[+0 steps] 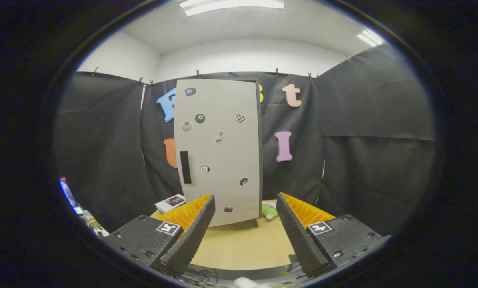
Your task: Open the shoe cabinet door, grab the shoes and put them into the shoe cabinet, then close the shoe cabinet door.
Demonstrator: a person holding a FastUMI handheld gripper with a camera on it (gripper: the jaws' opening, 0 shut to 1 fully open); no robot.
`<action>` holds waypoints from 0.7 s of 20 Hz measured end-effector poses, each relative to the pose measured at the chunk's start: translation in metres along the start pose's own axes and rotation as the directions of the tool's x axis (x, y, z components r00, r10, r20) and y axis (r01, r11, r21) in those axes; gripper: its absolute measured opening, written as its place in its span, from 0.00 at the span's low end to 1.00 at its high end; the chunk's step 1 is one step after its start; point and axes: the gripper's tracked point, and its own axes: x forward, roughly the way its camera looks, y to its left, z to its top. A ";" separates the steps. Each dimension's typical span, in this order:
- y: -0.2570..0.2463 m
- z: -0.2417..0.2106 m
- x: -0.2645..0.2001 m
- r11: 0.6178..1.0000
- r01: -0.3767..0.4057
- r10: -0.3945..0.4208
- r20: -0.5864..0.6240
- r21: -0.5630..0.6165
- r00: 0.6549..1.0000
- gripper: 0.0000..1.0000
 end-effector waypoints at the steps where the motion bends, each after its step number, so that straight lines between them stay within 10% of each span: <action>1: -0.001 0.000 0.001 1.000 0.003 -0.003 0.000 0.001 1.000 1.00; 14: -0.005 -0.001 0.001 1.000 0.015 -0.015 -0.001 -0.018 1.000 1.00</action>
